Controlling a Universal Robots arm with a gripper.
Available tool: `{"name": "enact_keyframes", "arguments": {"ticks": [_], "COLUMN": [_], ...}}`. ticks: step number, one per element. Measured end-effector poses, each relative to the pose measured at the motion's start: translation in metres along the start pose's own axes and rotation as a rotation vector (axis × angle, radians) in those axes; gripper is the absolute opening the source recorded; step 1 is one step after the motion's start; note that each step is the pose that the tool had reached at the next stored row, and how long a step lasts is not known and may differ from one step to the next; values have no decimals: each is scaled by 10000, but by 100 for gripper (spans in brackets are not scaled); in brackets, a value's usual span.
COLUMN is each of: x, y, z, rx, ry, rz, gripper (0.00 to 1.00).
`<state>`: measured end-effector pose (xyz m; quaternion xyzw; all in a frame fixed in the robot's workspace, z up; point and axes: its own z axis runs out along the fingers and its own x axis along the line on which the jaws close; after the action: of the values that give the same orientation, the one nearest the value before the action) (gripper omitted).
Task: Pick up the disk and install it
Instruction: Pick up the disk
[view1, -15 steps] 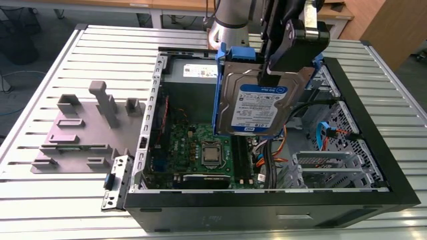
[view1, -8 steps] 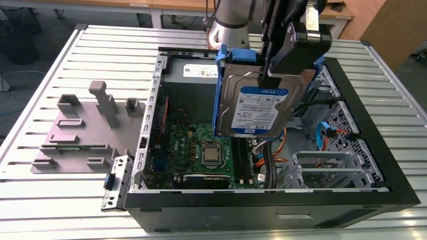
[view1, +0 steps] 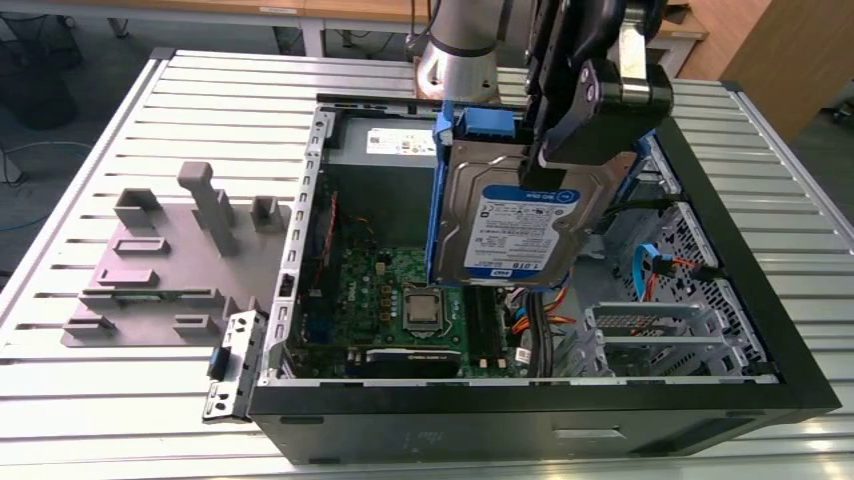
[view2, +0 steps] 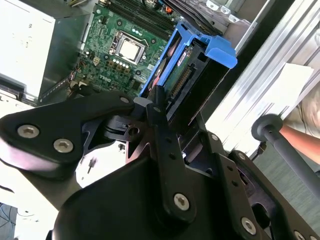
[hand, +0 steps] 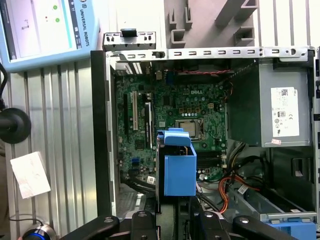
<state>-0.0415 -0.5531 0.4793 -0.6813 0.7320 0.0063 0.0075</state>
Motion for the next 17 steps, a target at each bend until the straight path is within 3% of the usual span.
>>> {"name": "enact_keyframes", "arguments": {"ticks": [9,17], "x": [139,149], "y": [-10,-11], "z": [8,9], "rx": [0,0], "ry": [0,0], "rz": [1,1], "gripper": [35,35]}}
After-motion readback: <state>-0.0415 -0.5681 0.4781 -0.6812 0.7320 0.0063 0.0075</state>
